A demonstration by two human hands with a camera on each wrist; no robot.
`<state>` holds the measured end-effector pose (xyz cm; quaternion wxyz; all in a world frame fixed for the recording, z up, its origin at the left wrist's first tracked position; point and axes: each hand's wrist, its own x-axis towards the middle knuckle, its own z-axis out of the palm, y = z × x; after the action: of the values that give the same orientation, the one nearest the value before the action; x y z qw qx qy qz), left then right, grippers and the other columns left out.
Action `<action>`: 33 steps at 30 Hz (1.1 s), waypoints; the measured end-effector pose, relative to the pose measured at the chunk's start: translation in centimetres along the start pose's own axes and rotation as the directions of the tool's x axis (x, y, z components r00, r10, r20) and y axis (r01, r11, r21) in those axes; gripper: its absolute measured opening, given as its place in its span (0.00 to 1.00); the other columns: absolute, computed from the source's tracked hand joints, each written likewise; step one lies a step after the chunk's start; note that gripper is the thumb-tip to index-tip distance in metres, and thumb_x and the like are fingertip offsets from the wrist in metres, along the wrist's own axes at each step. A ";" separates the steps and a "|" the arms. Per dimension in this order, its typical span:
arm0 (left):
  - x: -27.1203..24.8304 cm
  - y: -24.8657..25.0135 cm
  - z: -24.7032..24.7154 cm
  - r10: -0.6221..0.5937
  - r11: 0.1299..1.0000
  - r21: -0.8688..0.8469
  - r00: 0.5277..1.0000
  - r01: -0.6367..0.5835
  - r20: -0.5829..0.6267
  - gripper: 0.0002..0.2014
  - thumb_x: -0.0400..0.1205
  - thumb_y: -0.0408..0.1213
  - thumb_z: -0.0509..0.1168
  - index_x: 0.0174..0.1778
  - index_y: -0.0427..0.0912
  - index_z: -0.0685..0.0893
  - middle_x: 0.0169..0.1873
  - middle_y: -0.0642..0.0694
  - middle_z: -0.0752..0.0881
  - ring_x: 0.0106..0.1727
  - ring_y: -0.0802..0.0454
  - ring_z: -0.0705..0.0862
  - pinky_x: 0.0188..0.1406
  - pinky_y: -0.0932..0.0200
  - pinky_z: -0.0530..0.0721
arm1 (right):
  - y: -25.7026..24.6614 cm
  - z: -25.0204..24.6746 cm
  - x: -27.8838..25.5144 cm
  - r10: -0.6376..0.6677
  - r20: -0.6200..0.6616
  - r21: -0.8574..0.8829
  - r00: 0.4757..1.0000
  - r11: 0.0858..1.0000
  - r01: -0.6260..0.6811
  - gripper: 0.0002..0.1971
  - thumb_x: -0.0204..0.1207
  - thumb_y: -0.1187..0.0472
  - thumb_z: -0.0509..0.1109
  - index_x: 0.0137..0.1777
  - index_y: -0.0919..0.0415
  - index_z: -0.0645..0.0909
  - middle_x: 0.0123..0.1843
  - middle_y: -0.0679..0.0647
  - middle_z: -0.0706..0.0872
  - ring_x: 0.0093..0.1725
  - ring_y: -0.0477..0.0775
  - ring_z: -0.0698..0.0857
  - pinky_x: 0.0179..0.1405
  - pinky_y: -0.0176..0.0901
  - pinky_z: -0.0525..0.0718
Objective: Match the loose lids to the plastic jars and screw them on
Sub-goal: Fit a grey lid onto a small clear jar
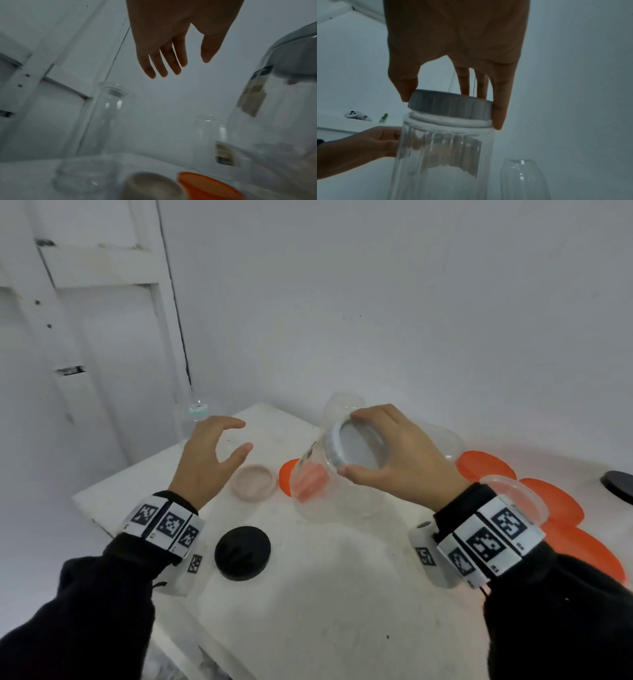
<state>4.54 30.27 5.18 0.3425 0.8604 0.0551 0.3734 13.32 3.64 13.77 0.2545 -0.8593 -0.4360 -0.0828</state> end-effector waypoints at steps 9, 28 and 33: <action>7.2 -8.8 -3.1 0.085 0.952 0.298 0.995 -0.067 -0.048 0.27 0.74 0.55 0.60 0.58 0.36 0.81 0.60 0.40 0.81 0.63 0.44 0.74 0.62 0.49 0.72 | -0.4 4.8 9.0 0.050 -0.017 -0.014 0.999 0.999 -0.051 0.37 0.64 0.41 0.75 0.72 0.52 0.70 0.69 0.46 0.71 0.65 0.48 0.74 0.61 0.47 0.78; 9.2 -12.5 -1.2 0.240 0.948 0.221 0.970 -0.228 -0.027 0.20 0.78 0.50 0.59 0.47 0.39 0.89 0.46 0.47 0.90 0.48 0.51 0.86 0.49 0.59 0.80 | 0.6 13.1 20.5 0.192 0.006 -0.220 0.981 0.958 -0.185 0.37 0.67 0.48 0.77 0.74 0.55 0.68 0.74 0.52 0.67 0.68 0.59 0.70 0.59 0.56 0.78; 9.3 -12.7 -0.8 0.277 0.946 0.201 0.956 -0.254 -0.094 0.16 0.77 0.47 0.63 0.43 0.39 0.89 0.43 0.48 0.90 0.46 0.52 0.87 0.46 0.58 0.81 | 1.5 13.4 22.9 0.268 0.016 -0.235 0.963 0.938 -0.257 0.35 0.70 0.49 0.74 0.76 0.56 0.66 0.77 0.54 0.65 0.73 0.60 0.66 0.66 0.57 0.73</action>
<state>12.74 43.62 3.17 0.2031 0.8640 -0.0059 0.4608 27.36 25.94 10.12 0.1514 -0.9351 -0.3109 -0.0778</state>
